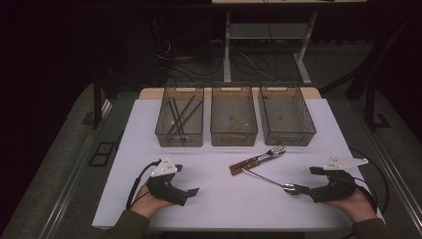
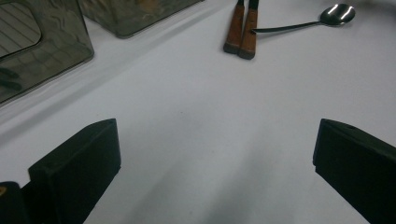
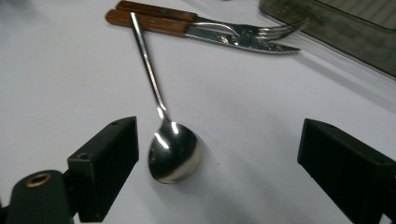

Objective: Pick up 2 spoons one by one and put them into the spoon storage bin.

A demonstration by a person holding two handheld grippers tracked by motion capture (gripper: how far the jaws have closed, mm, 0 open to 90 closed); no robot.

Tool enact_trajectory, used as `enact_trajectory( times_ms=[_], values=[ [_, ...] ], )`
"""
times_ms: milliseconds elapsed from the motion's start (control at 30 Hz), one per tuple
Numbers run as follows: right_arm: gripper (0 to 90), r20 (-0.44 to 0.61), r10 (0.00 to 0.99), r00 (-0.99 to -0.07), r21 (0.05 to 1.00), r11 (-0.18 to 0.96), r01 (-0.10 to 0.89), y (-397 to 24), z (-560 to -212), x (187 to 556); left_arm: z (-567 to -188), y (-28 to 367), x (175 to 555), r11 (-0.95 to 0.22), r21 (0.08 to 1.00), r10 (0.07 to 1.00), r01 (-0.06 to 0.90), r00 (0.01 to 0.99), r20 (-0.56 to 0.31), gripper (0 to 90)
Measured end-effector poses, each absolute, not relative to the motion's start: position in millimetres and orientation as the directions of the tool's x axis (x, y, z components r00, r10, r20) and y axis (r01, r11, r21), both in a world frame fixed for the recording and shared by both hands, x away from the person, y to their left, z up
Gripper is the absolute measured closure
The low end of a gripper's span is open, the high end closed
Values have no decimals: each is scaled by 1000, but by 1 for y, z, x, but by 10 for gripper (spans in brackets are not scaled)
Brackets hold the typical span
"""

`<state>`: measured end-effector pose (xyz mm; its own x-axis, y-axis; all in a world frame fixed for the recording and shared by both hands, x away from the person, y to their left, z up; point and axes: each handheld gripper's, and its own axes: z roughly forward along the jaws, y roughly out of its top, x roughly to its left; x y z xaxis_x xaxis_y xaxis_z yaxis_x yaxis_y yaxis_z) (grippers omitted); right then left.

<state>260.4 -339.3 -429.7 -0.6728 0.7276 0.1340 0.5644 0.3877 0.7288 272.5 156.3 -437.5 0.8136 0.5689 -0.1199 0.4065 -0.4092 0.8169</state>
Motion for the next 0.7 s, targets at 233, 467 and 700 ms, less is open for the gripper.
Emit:
enact_trajectory(
  times_ms=[233,467,700],
  values=[
    [177,145,739,-658,730,369,575,-341,-430,262,-437,155,272,-419,816,560,398,821,-112,4],
    [313,183,736,-652,706,363,608,-338,-430,263,-437,154,273,-426,809,558,404,822,-117,6],
    [446,230,712,-664,681,369,632,-334,-431,265,-438,153,272,-428,803,559,416,820,-127,10]
  ],
)
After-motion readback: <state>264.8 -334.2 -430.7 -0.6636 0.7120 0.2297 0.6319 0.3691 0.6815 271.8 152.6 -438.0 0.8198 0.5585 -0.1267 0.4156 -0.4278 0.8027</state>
